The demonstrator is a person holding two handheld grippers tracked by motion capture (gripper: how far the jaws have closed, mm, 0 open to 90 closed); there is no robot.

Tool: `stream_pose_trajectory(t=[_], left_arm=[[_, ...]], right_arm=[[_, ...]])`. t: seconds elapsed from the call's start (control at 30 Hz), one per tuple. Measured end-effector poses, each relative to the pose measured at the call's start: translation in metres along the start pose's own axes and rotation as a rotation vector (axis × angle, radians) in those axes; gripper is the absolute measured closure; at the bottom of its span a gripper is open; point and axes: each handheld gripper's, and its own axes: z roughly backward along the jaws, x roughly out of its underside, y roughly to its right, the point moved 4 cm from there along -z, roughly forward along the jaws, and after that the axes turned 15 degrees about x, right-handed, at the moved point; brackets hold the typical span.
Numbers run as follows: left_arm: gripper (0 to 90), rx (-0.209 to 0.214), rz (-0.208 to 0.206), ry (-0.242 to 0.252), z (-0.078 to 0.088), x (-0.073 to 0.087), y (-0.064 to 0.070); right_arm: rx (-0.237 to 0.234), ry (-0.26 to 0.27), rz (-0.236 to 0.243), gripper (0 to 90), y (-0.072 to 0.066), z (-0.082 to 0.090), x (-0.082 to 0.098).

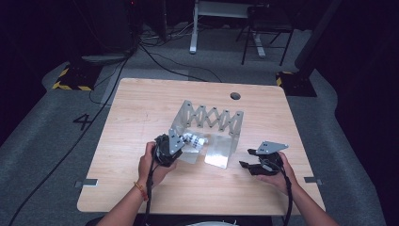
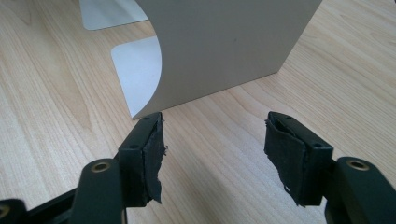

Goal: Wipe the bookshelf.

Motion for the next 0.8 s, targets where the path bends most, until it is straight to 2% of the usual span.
stream_pose_trajectory(t=[0.1,0.23,0.37,0.47,0.5,0.63,0.8], left_arm=[[79.5,-0.011,0.001,0.046,0.007,-0.008,-0.003],[79.5,-0.039,-0.041,0.072,0.017,-0.021,-0.002],[79.4,-0.07,-0.045,0.111,0.029,-0.038,-0.009],[79.4,-0.092,-0.063,0.12,0.036,-0.052,-0.016],[79.4,-0.091,-0.057,0.123,0.036,-0.056,-0.019],[79.4,-0.087,-0.041,0.124,0.032,-0.063,-0.026],[79.4,-0.056,-0.03,0.114,0.02,-0.056,-0.021]], right_arm=[[-0.009,-0.002,-0.007,38.9,-0.001,-0.001,0.0],[-0.007,-0.005,-0.006,38.9,0.0,-0.002,0.001],[-0.007,-0.008,-0.005,38.9,0.0,-0.002,0.001],[-0.007,-0.008,-0.002,38.9,-0.001,-0.002,0.001],[-0.008,-0.009,-0.002,38.9,-0.001,-0.002,0.001],[-0.01,-0.013,0.0,38.9,-0.001,-0.003,0.001],[-0.01,-0.015,-0.002,38.9,-0.001,-0.003,0.002]])
